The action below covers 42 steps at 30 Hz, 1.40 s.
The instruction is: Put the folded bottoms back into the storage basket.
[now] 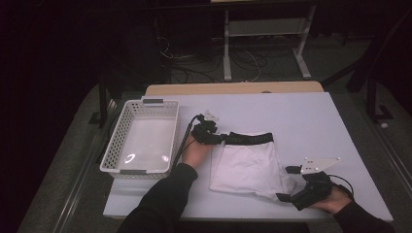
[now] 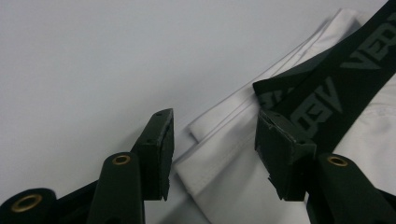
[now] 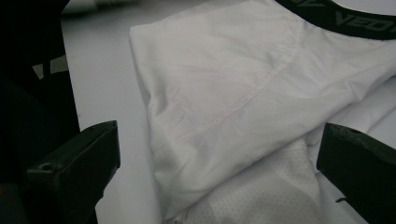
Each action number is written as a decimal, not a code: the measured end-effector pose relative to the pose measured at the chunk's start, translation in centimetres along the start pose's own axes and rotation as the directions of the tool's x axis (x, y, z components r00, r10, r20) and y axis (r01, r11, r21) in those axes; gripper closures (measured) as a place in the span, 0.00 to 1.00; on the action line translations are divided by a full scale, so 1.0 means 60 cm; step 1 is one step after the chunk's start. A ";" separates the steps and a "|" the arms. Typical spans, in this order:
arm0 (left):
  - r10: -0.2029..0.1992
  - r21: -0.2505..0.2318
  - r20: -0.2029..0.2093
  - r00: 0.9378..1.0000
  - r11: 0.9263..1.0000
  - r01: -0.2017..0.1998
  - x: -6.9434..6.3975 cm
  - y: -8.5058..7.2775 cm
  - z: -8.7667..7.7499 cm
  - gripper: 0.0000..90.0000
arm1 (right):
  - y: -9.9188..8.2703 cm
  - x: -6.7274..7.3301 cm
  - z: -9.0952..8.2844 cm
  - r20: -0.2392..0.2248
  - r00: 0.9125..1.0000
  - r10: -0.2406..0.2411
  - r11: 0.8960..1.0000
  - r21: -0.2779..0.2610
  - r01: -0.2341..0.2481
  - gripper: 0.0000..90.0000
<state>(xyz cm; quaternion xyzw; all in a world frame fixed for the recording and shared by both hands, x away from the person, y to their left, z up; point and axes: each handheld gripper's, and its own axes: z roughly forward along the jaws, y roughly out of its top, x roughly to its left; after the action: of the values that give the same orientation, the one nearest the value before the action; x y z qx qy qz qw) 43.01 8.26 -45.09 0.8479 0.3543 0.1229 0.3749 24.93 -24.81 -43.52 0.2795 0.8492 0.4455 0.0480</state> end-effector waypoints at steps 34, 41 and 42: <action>-0.012 -0.002 0.006 1.000 1.000 0.012 0.003 0.004 -0.007 0.96 | 0.002 0.004 0.001 -0.018 1.000 -0.007 0.999 0.045 0.008 0.20; -0.019 0.013 0.007 1.000 1.000 0.019 0.004 0.001 -0.002 0.96 | -0.004 0.015 0.018 0.000 0.998 -0.068 0.983 0.168 0.067 0.52; -0.021 0.012 0.009 1.000 1.000 0.021 0.005 0.001 -0.002 0.96 | -0.004 0.015 0.019 -0.001 0.997 -0.077 0.981 0.178 0.076 0.56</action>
<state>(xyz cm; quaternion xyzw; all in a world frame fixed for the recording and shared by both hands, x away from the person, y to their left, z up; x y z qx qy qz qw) 43.18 8.49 -45.01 0.8469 0.3621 0.1131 0.3726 24.44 -23.61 -44.25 0.2511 0.8956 0.3648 0.0423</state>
